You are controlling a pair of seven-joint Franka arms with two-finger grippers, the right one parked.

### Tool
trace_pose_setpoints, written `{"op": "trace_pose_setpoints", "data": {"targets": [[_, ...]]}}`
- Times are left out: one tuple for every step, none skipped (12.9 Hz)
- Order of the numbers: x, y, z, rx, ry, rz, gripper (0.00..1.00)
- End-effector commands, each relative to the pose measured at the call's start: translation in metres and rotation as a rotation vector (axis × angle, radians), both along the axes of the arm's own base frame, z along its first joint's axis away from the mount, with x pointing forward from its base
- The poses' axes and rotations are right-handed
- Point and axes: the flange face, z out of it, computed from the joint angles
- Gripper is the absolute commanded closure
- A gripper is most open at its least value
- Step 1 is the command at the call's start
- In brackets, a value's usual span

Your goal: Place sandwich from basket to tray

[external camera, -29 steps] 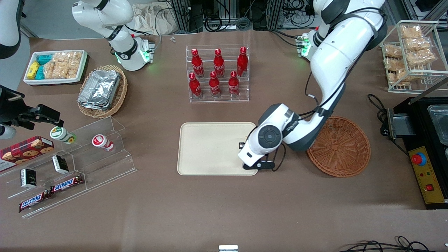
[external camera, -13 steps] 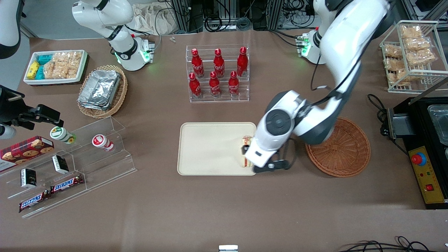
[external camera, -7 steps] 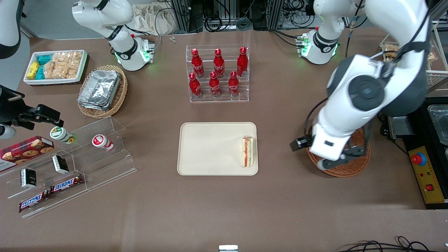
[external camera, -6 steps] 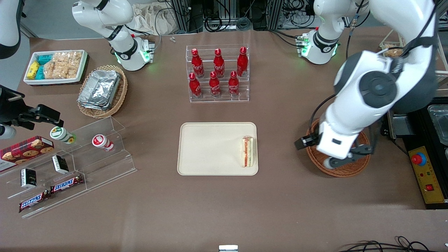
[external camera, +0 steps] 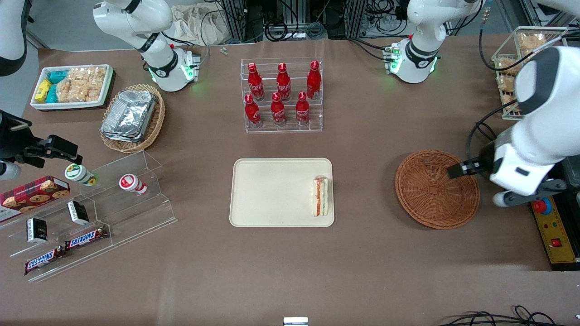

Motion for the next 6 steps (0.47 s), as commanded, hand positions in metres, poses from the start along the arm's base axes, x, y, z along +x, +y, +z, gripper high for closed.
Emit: {"op": "trace_pose_setpoints", "data": {"targets": [[-0.032,0.029,0.010,0.014,0.040,-0.099,0.00],[-0.039,0.048,0.012,0.017,0.040,-0.131,0.00],[-0.041,0.060,0.013,0.017,0.051,-0.172,0.00],[-0.042,0.070,0.013,0.015,0.065,-0.179,0.00],[-0.042,0.071,0.013,0.010,0.068,-0.188,0.00],[-0.041,0.071,0.014,0.006,0.068,-0.219,0.00]]}}
